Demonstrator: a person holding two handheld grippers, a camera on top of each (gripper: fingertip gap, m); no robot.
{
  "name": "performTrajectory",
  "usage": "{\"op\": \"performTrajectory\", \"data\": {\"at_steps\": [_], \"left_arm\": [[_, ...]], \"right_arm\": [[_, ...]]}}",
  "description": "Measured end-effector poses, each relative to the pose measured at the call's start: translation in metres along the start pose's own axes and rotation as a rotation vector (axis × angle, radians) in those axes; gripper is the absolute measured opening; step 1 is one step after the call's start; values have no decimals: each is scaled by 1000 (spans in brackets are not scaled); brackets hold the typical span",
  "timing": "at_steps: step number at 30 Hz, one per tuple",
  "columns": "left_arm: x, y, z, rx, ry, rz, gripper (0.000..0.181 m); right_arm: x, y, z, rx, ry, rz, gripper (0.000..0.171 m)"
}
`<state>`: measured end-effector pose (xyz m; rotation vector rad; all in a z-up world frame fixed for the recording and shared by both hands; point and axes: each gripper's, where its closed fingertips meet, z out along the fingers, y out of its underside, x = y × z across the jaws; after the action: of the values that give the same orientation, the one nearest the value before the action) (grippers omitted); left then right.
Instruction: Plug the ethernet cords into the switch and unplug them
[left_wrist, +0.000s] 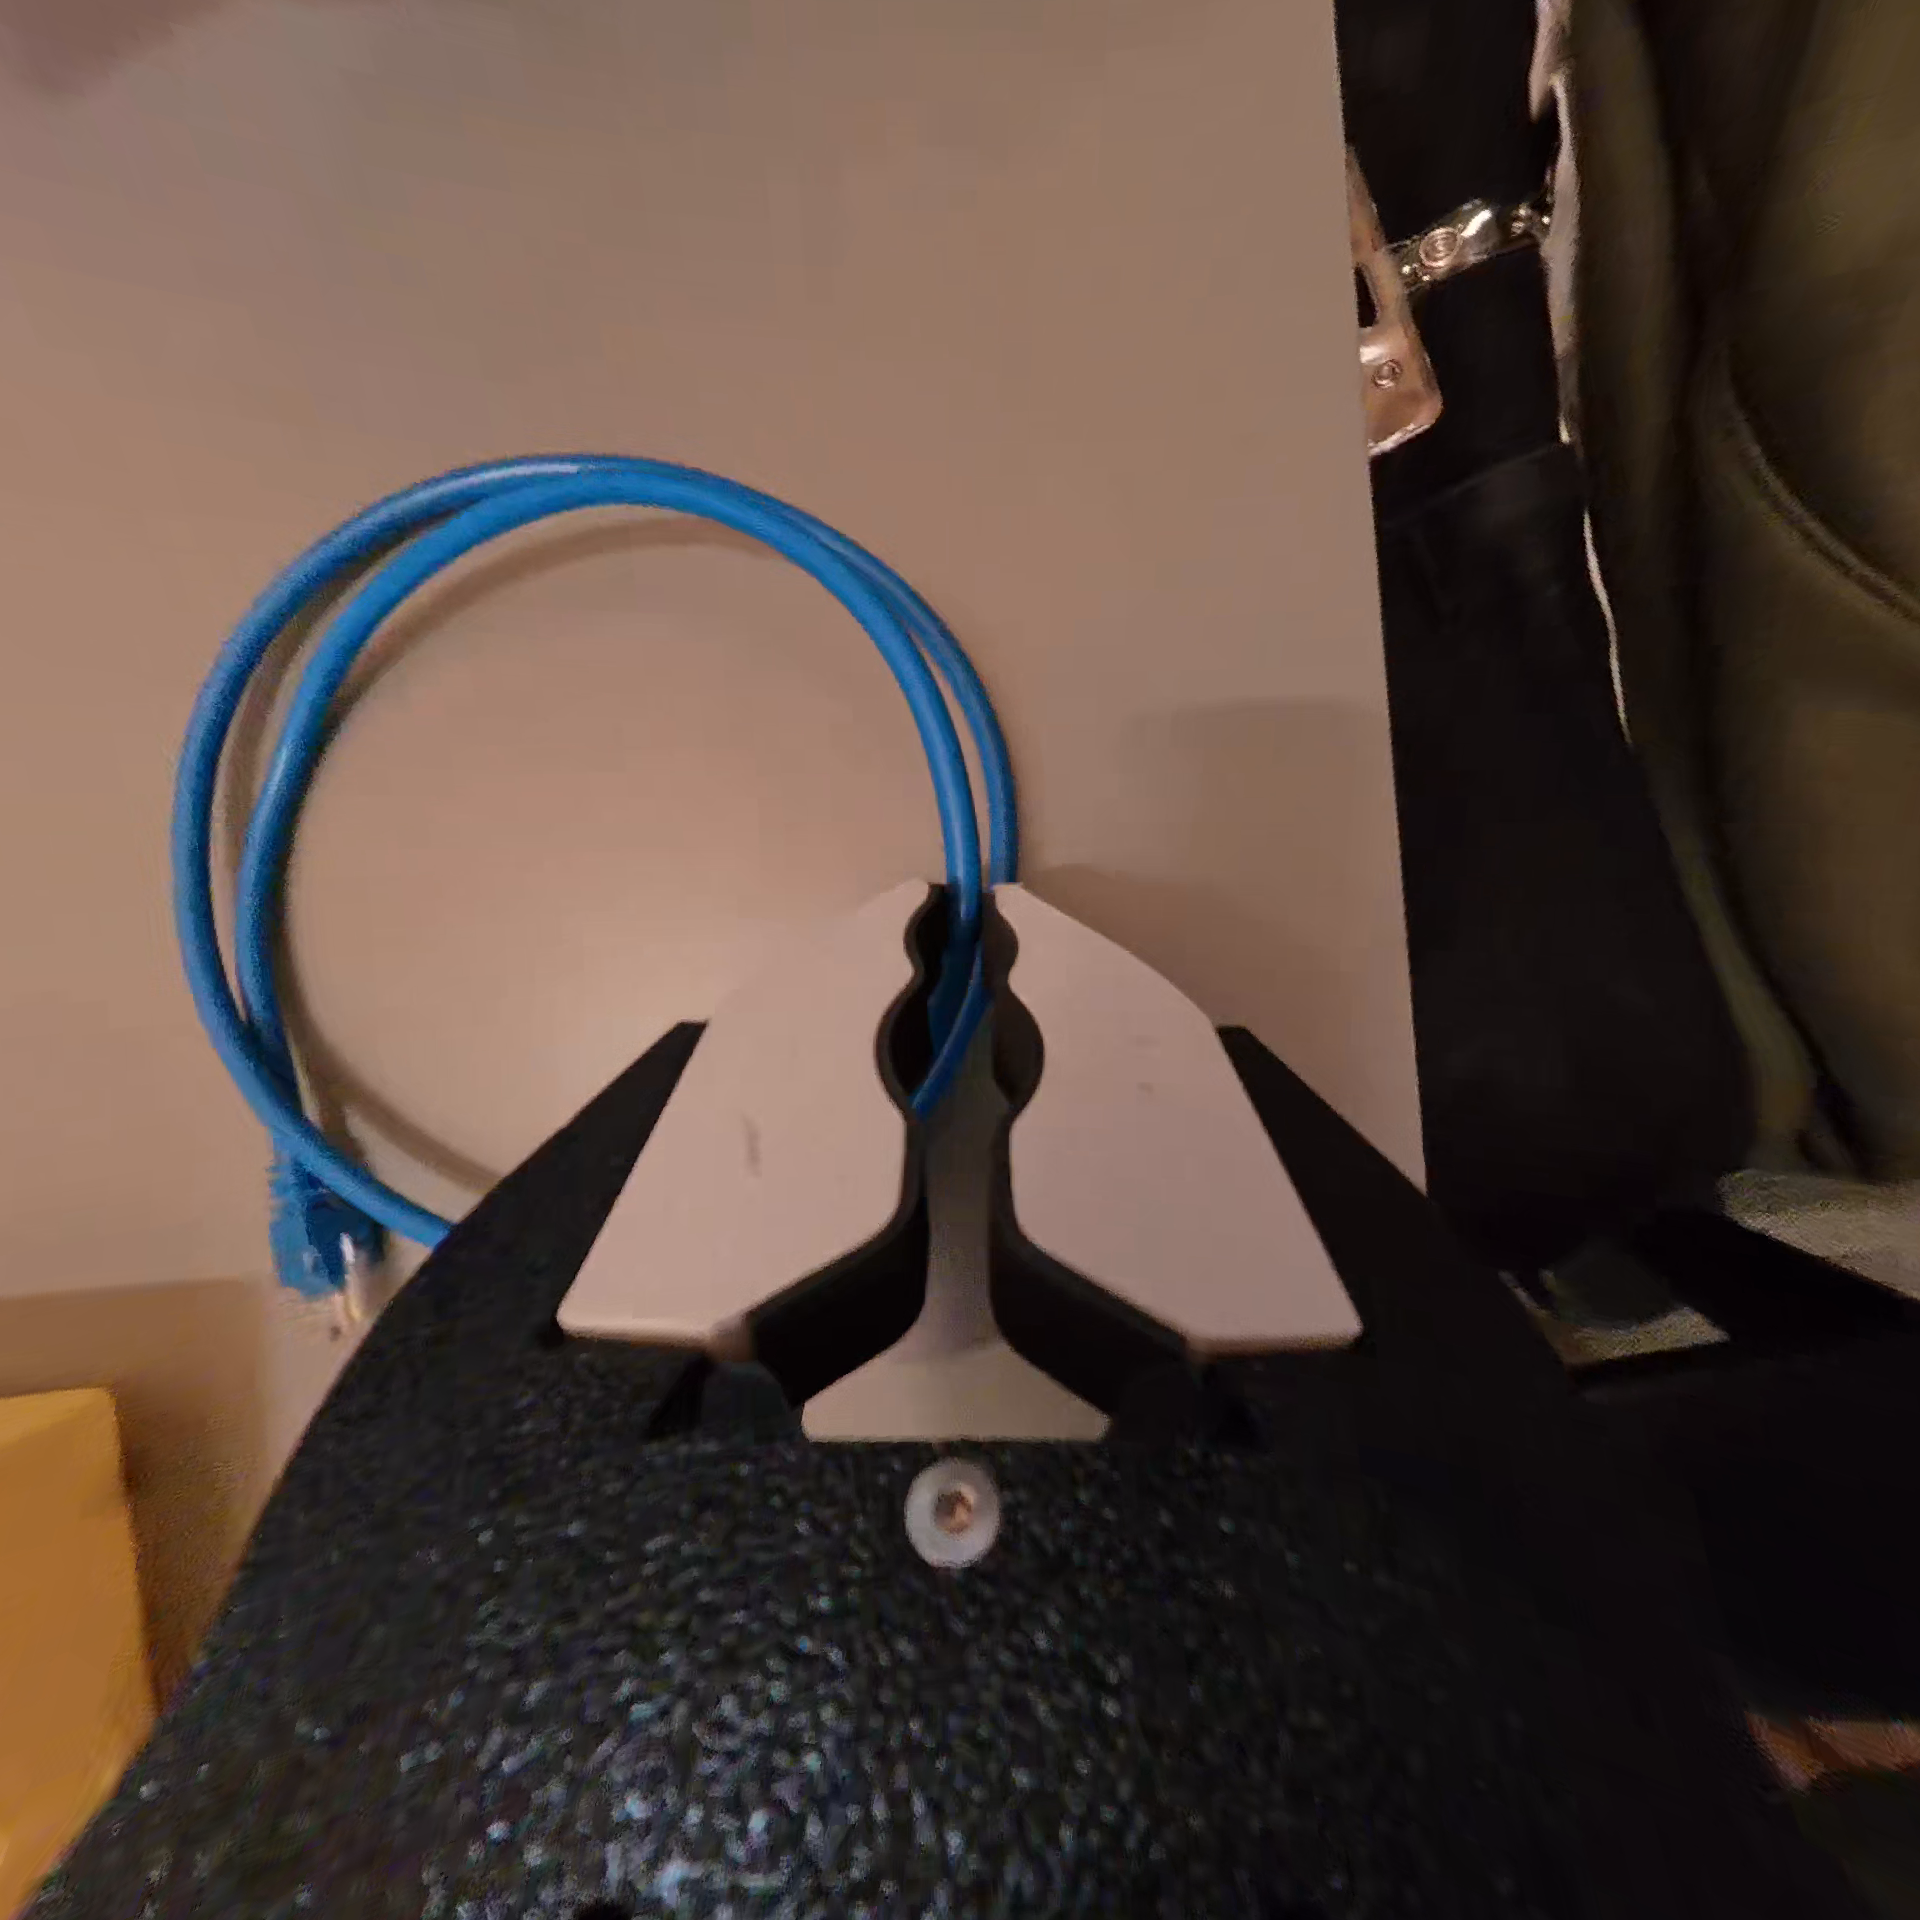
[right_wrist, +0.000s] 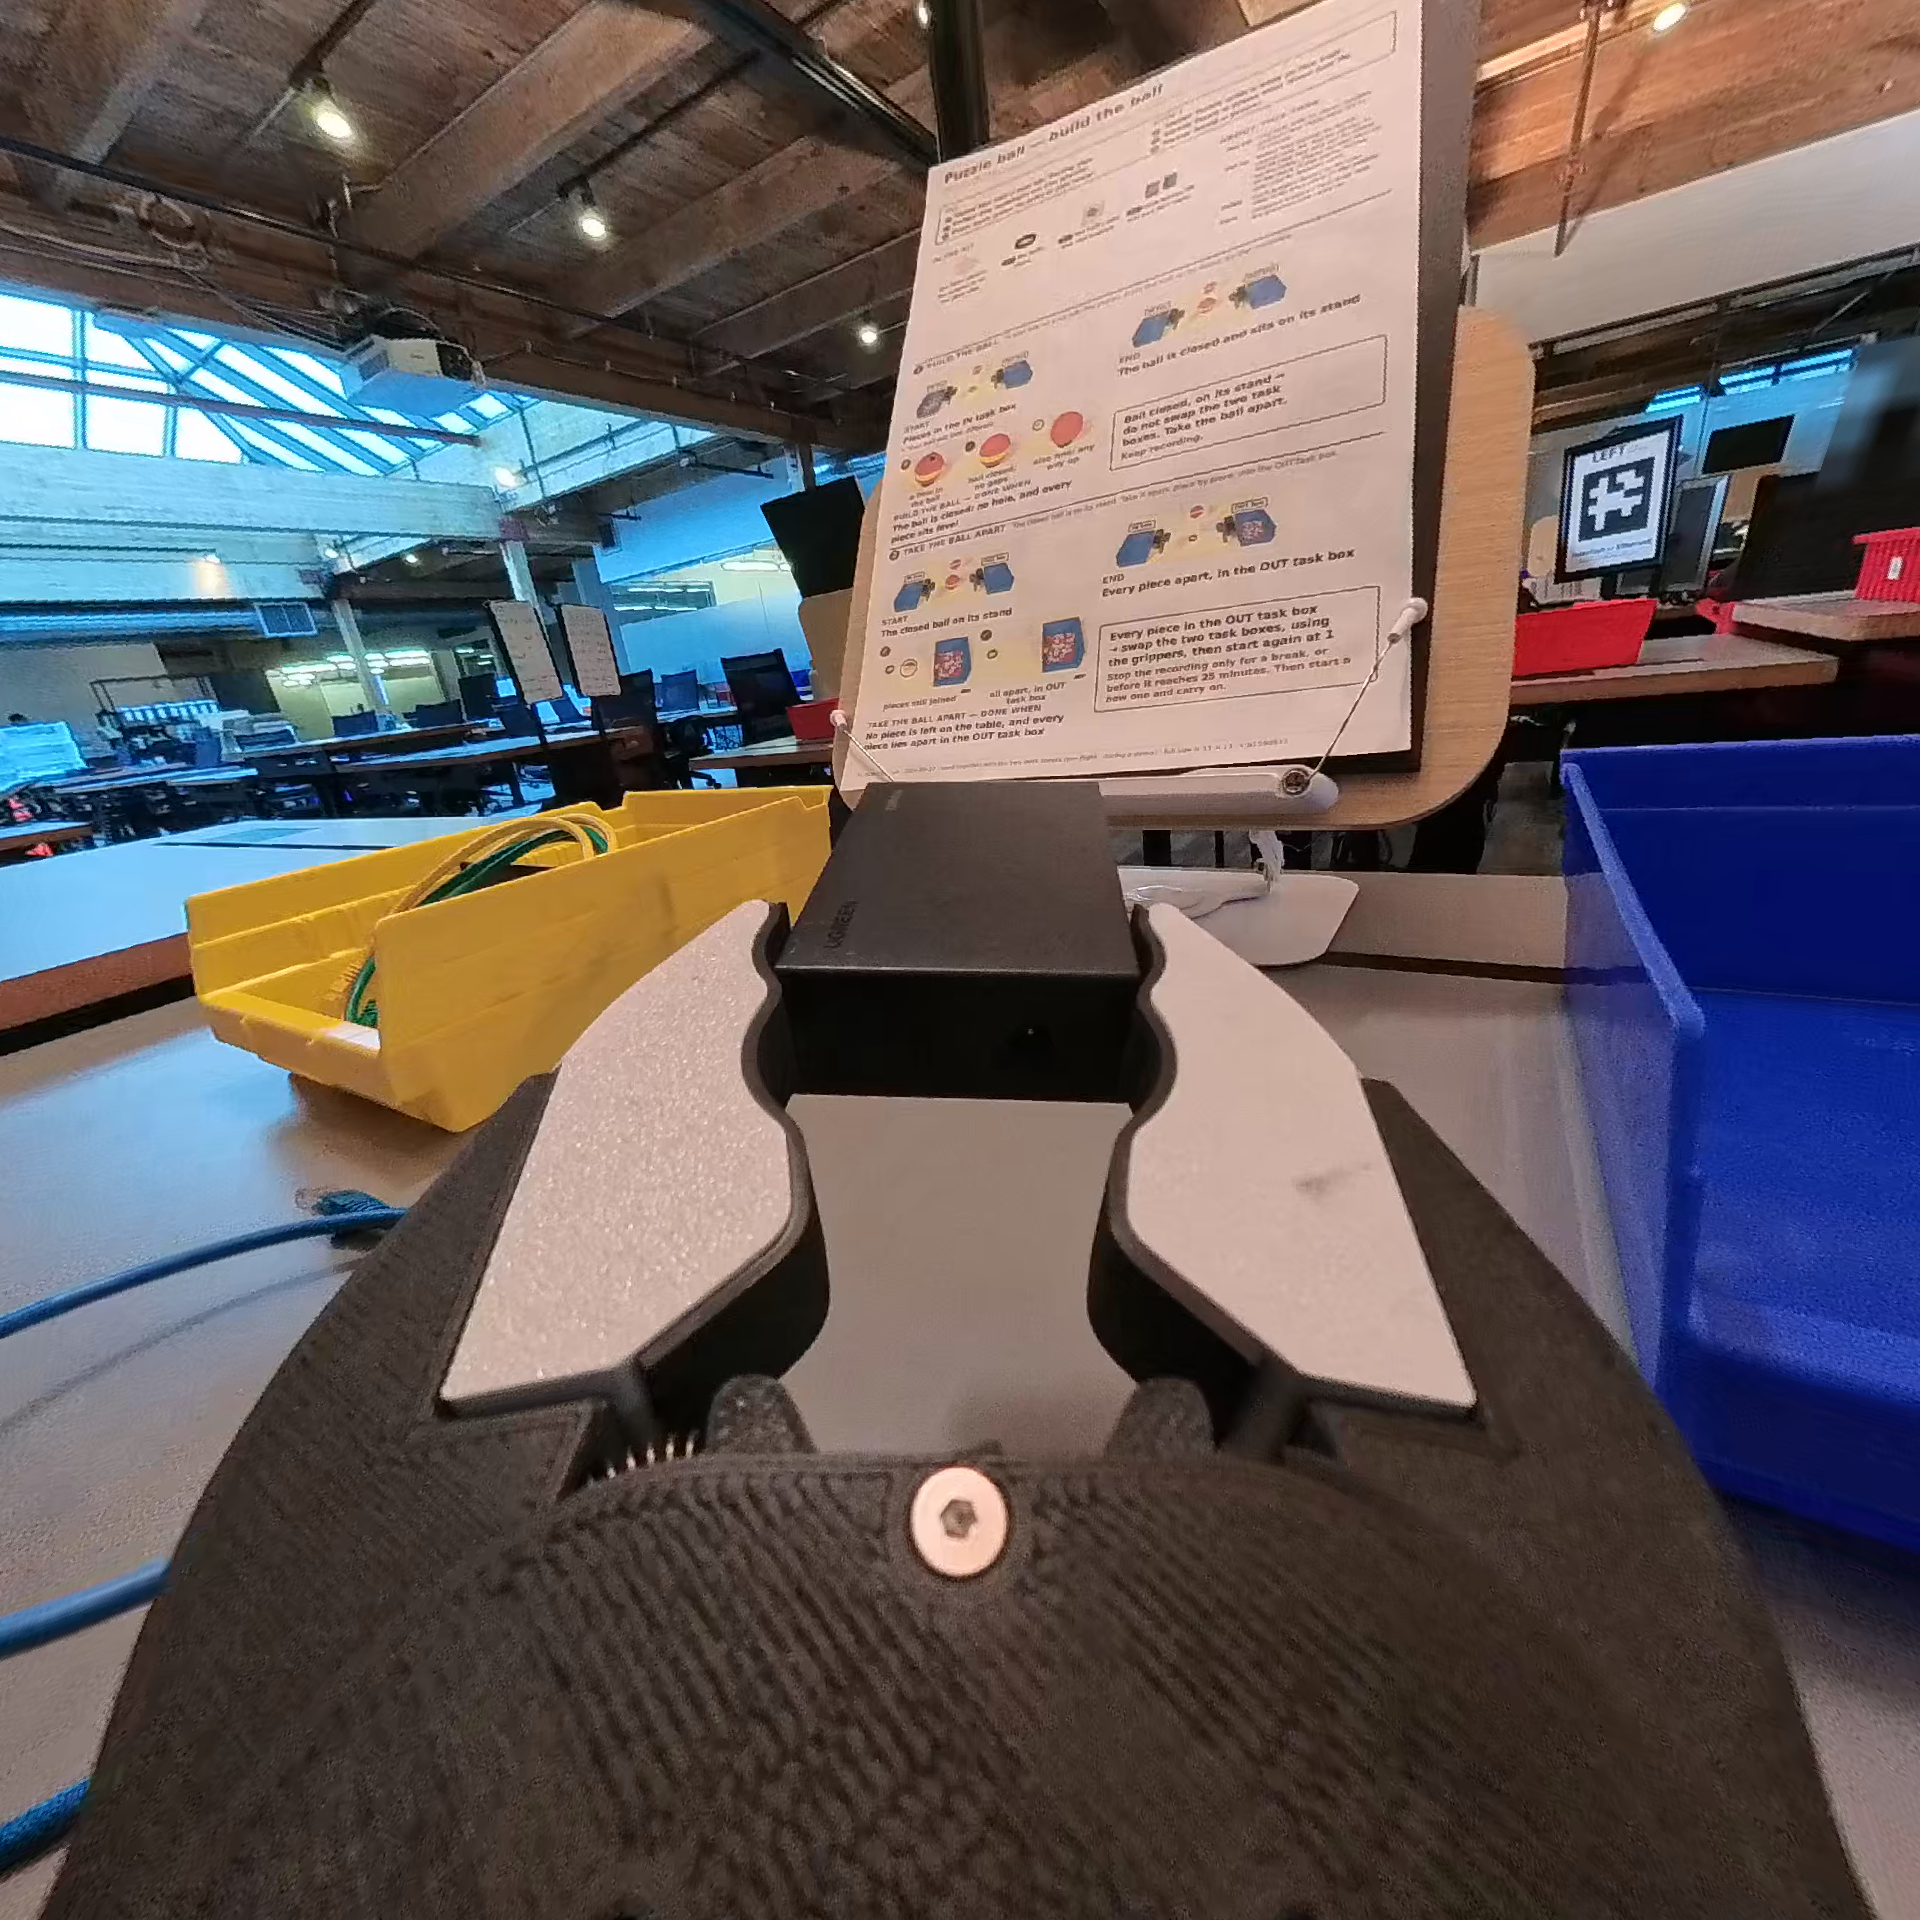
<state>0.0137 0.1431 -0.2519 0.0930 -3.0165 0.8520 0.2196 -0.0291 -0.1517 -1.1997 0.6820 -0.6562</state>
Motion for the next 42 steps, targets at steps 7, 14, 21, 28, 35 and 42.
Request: {"op": "performTrajectory", "data": {"at_steps": [7, 14, 21, 28, 35, 42], "left_arm": [[-38, -19, -65, 335, -288, -342, 35], [-22, 63, -67, 145, -391, -1002, 33], [15, 39, -5, 130, -310, -1119, 58], [-39, 40, 9, 55, -578, -1139, 58], [-80, 24, 19, -34, -599, -792, 24], [-124, 24, 6, -367, -496, 174, 12]], "right_arm": [[0, 0, 0, -2, -2, 2, 62], [0, 1, 1, -7, -1, 1, 62], [-3, 1, 1, -9, -2, -22, 62], [-2, 1, 0, -2, 2, -14, 62], [2, -1, -1, 10, 2, 18, 62], [2, -1, 0, 6, -17, 42, 62]]}}
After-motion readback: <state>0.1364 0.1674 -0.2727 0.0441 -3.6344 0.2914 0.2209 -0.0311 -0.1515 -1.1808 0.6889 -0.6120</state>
